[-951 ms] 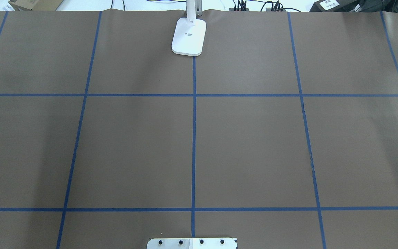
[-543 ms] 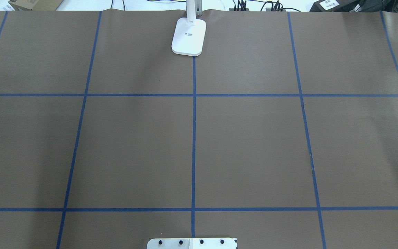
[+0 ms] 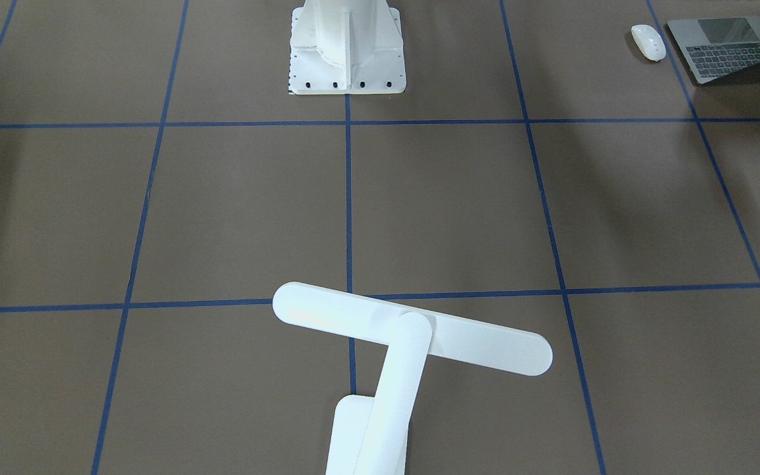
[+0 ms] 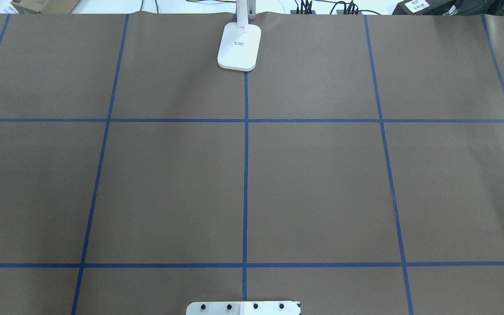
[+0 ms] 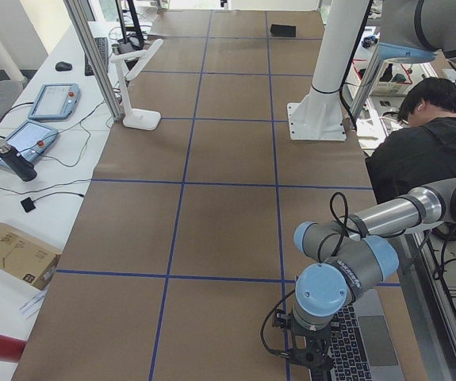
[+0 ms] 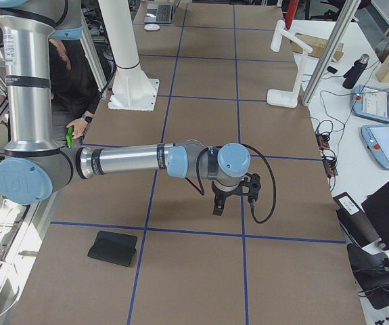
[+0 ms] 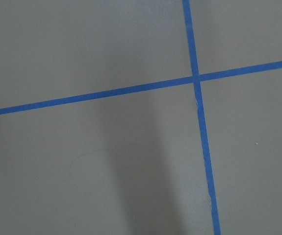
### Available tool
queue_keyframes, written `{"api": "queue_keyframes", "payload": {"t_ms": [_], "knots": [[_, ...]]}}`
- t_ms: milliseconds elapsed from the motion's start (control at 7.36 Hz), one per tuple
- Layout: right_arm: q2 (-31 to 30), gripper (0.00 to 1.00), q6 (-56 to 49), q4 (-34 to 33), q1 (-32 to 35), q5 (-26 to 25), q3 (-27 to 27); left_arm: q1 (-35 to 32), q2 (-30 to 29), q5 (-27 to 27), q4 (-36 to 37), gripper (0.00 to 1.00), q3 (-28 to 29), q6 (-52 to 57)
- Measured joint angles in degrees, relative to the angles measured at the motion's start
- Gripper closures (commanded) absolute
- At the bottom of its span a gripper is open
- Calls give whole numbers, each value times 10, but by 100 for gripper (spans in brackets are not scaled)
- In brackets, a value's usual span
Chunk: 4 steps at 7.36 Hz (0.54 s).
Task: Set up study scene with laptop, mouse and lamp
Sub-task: 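Carry the open silver laptop in the left gripper toward the table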
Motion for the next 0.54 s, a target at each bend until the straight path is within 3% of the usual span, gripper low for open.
{"api": "queue_keyframes", "payload": {"t_ms": [543], "knots": [[0,0,1,0,0,33,0,-1,-4,-1,-5,0,29,-31]]}}
